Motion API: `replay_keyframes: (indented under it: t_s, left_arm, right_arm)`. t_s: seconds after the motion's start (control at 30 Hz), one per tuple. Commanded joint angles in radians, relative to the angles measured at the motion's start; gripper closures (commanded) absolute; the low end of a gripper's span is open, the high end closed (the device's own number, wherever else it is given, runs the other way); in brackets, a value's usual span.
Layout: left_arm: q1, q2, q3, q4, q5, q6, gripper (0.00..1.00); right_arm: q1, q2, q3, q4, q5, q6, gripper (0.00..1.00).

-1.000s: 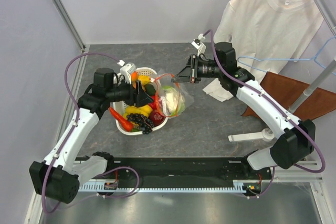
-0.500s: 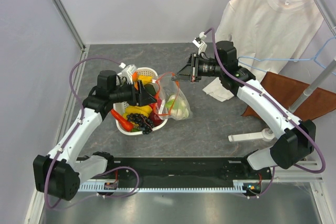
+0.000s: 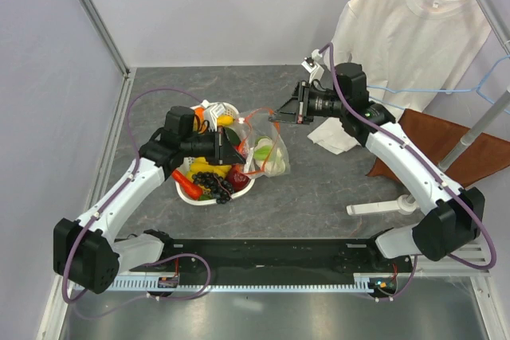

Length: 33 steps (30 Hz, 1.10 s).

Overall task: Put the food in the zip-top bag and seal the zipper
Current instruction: Adjust the zipper food storage bag at the center of the board, then pick up the fake fruit from the bin.

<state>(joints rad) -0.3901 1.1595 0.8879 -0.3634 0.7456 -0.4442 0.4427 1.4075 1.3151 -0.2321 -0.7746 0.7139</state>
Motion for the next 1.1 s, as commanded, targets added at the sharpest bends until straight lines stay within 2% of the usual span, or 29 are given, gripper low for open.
replay_keyframes:
  t_s: [0.0,0.13,0.17,0.27,0.4,0.6,0.7,0.8,0.83,0.93,1.07]
  left_arm:
    - [-0.010,-0.012,0.129,-0.038,0.026,-0.002,0.98]
    - [-0.125,0.025,0.279,-0.164,0.070,0.077,0.98]
    - [-0.142,0.031,0.304,-0.181,0.069,0.085,0.98]
    - [-0.148,0.039,0.344,-0.203,0.071,0.064,0.98]
    - [-0.129,0.049,0.329,-0.227,-0.076,0.050,0.97]
    - [-0.102,0.132,0.322,-0.226,-0.107,0.090,0.94]
    - [-0.101,0.118,0.322,-0.235,-0.130,0.148,0.84]
    - [-0.061,0.071,0.312,-0.232,-0.106,0.208,0.55]
    - [-0.041,0.060,0.307,-0.233,-0.085,0.217,0.39]
    - [0.042,0.011,0.298,-0.252,-0.002,0.312,0.20]
    - [0.080,-0.082,0.217,-0.273,0.037,0.563,0.15]
  right_arm:
    - [-0.036,-0.091,0.018,-0.186,0.081,-0.146,1.00]
    - [-0.052,-0.130,0.119,-0.461,0.234,-0.307,1.00]
    - [-0.052,-0.136,0.139,-0.554,0.260,-0.356,1.00]
    - [-0.056,-0.163,0.177,-0.679,0.311,-0.457,1.00]
    - [-0.056,-0.194,0.118,-0.716,0.367,-0.527,1.00]
    - [-0.056,-0.121,0.053,-0.644,0.350,-0.556,1.00]
    - [-0.055,-0.107,0.065,-0.625,0.348,-0.554,1.00]
    - [-0.056,-0.113,0.067,-0.621,0.351,-0.557,1.00]
    - [-0.056,-0.116,0.065,-0.621,0.350,-0.559,1.00]
    - [-0.056,-0.116,0.061,-0.618,0.348,-0.556,1.00]
    - [-0.056,-0.117,0.058,-0.612,0.348,-0.550,1.00]
